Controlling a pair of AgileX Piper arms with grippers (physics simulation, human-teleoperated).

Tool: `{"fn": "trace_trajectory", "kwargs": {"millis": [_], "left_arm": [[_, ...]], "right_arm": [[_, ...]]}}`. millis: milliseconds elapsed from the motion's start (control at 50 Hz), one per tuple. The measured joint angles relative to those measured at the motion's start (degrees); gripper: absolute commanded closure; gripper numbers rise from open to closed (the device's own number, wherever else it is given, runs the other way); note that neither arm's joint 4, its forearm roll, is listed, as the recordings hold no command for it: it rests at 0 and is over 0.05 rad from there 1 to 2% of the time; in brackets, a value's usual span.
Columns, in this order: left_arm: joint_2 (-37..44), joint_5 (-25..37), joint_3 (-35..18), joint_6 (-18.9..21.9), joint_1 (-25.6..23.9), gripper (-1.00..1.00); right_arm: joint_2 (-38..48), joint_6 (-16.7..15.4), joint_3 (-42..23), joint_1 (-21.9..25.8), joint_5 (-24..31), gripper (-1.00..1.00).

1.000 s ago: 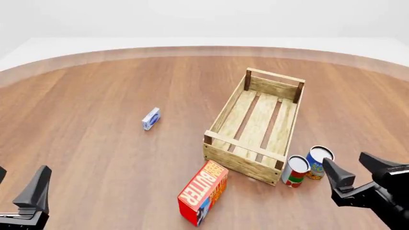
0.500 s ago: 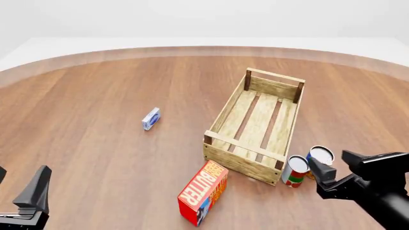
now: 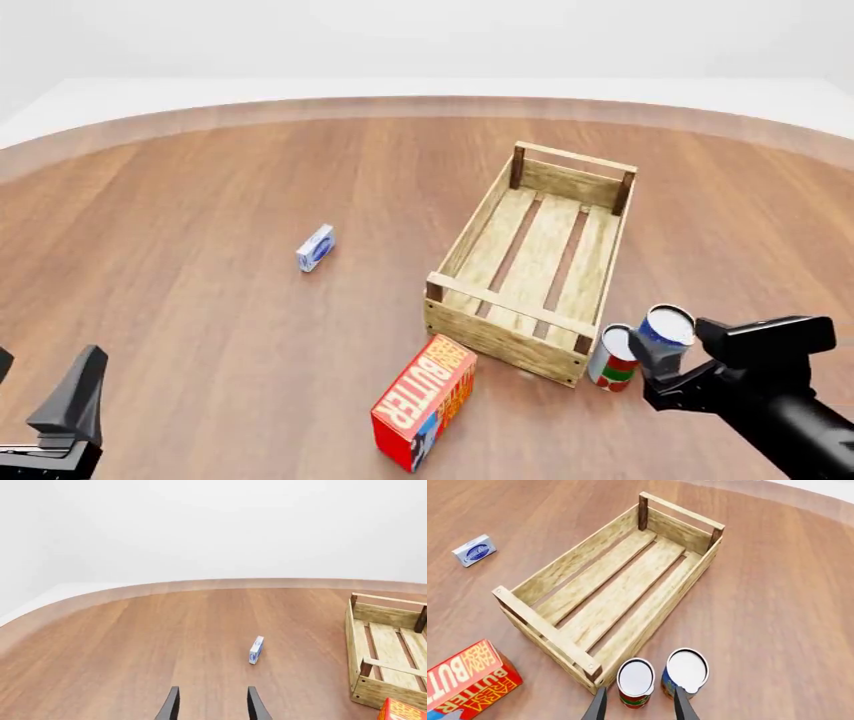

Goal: Pick up the tomato sauce, and put it in the wooden tray.

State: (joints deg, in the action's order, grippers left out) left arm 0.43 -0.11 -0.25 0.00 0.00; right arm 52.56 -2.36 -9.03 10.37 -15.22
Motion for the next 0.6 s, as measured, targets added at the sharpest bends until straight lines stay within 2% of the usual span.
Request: {"fn": "trace_trajectory", "kwargs": {"millis": [600], "left_arm": [[0.0, 0.0, 0.0, 0.0, 0.0, -1.0]], "right_arm": [[9.7, 0.1, 2.0, -0.6, -9.2, -1.0]]}}
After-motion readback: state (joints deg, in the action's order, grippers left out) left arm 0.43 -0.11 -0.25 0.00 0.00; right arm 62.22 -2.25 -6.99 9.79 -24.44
